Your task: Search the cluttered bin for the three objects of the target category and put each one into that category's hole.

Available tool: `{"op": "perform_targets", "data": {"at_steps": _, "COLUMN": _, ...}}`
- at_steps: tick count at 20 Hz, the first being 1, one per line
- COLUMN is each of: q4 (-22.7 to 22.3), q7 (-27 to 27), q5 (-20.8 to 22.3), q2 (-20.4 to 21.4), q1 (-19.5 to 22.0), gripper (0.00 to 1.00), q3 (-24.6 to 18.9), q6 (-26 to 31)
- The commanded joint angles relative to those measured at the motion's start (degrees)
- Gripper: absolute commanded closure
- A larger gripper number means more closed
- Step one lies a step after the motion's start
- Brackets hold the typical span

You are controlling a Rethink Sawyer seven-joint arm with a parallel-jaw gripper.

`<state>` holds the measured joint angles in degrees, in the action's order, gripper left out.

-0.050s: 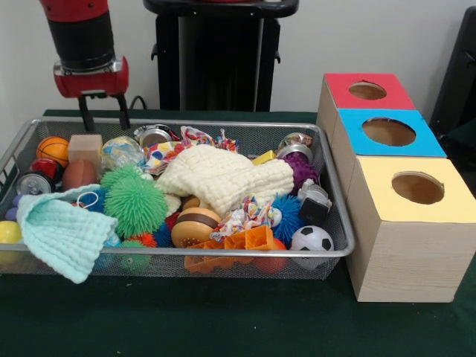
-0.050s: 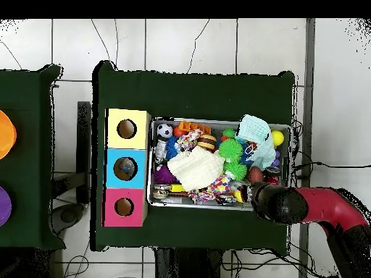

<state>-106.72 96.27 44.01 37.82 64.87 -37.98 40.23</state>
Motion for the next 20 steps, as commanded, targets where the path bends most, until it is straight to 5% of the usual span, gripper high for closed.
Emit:
{"op": "perform_targets", "data": {"at_steps": 1, "q4": -0.6, "q7": -19.0, "q5": 1.5, "q2": -0.4, "q1": 1.4, "gripper": 0.00, "q3": -3.5, "q6": 5.7}}
{"op": "perform_targets", "data": {"at_steps": 20, "q4": -0.2, "q7": -15.6, "q5": 3.8, "q2": -4.8, "q1": 0.1, "gripper": 0.00, "q3": -2.6, "q6": 3.4}}
